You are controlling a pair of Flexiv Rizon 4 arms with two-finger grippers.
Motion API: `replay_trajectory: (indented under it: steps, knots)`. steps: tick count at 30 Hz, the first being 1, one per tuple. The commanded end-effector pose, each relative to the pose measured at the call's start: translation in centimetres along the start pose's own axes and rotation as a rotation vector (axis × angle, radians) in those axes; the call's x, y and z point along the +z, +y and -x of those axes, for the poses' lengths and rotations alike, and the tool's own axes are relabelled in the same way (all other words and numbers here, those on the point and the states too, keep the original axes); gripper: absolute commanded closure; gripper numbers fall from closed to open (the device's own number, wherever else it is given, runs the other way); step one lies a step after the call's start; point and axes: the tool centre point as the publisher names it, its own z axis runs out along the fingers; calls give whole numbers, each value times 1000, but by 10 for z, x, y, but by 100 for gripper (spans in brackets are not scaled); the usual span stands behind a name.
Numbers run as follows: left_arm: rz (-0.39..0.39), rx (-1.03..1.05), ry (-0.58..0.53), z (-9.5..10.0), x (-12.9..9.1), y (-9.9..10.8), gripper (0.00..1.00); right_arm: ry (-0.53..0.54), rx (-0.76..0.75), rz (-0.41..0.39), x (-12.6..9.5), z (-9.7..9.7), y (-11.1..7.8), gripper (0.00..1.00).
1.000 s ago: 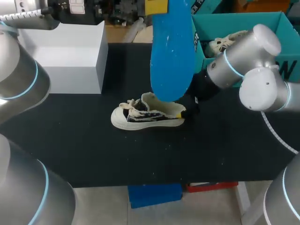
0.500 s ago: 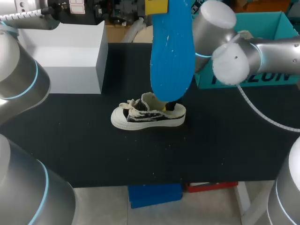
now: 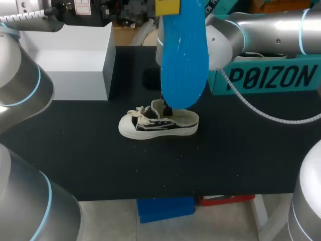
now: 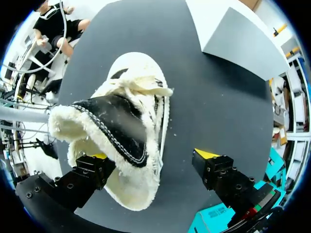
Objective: Take the shoe out of the shoebox, open the shoe tongue, remove and reinsert the insole, then place the shoe into the shoebox
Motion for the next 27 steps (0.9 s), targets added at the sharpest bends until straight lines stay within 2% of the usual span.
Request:
replay_trajectory:
  steps: [1,3,4,5,6,9,11,12,13,27]
  knots:
    - [2,-2,-3,0,2,-1,100,8,6,-181,5,2,7,0]
    - [2,-2,-3,0,2,-1,100,10,14,-183,7,1,7,0]
    - [2,-2,-3,0,2,-1,100,9,20,-182,8,1,6,10]
    - [2,-2,-3,0,2,-1,100,9,26,-180,9,0,6,33]
    - [2,-2,-3,0,2,-1,100,9,28,-179,10,0,5,51]
    - [2,-2,-3,0,2,-1,100,11,46,-166,14,-3,5,57]
    - [2,-2,-3,0,2,-1,100,13,52,-156,18,-5,6,75]
    - [2,-2,-3,0,2,-1,100,22,57,-151,20,-6,6,90]
    - [2,-2,-3,0,2,-1,100,26,59,-142,22,-7,7,100]
    - [2,-2,-3,0,2,-1,100,27,63,-139,23,-7,7,100]
